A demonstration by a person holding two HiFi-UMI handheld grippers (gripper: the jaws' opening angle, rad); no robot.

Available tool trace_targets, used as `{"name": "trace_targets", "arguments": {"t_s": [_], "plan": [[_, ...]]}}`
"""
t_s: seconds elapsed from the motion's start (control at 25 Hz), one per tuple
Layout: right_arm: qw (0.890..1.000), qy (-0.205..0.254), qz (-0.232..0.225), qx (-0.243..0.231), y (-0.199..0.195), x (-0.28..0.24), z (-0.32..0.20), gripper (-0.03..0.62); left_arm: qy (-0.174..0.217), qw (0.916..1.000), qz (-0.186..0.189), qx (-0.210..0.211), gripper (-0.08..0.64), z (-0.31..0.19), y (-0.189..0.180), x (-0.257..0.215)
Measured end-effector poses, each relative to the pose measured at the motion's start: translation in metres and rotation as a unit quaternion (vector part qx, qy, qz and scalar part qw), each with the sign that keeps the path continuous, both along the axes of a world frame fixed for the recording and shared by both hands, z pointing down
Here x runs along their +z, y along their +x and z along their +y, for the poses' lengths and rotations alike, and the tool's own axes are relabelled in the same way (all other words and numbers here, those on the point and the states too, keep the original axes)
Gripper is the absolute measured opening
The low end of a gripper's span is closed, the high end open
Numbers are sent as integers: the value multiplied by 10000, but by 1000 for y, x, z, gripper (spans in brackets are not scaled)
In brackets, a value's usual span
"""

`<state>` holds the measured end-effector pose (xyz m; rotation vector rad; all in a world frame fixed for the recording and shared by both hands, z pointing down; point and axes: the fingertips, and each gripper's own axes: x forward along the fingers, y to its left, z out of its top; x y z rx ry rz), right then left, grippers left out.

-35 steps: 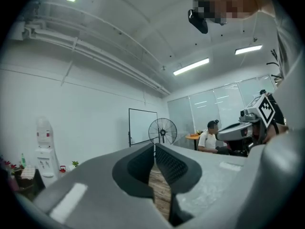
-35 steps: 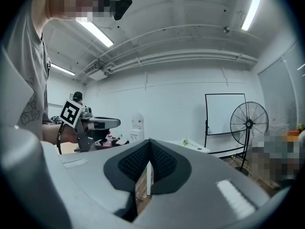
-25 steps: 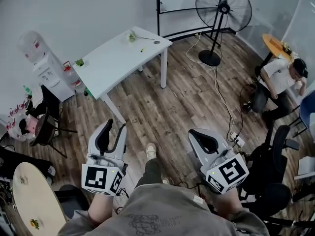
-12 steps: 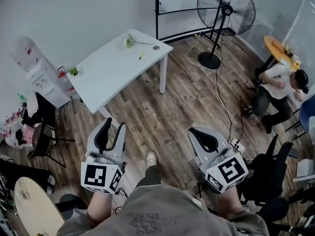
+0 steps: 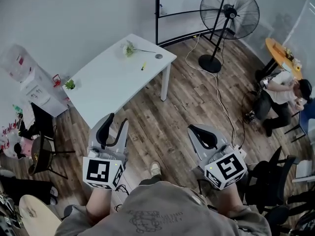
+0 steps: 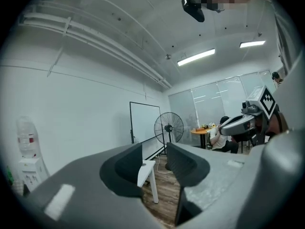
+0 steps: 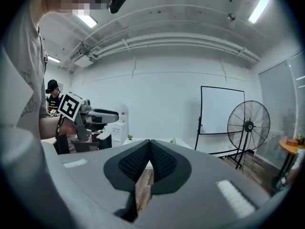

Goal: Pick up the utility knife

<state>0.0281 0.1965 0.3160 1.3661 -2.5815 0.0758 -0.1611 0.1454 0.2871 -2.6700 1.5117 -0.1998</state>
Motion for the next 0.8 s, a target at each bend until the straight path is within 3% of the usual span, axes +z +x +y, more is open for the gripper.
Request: {"name": "trace_targets", "arguments": {"t_s": [0.44, 0.8], "plan": [[9997, -256, -8, -30, -23, 17, -69, 28, -128, 9999, -66, -70, 158, -67, -26, 12], [9997, -228, -88, -5, -17, 21, -118, 28, -176, 9998, -117, -35, 158, -115, -18, 19]]}}
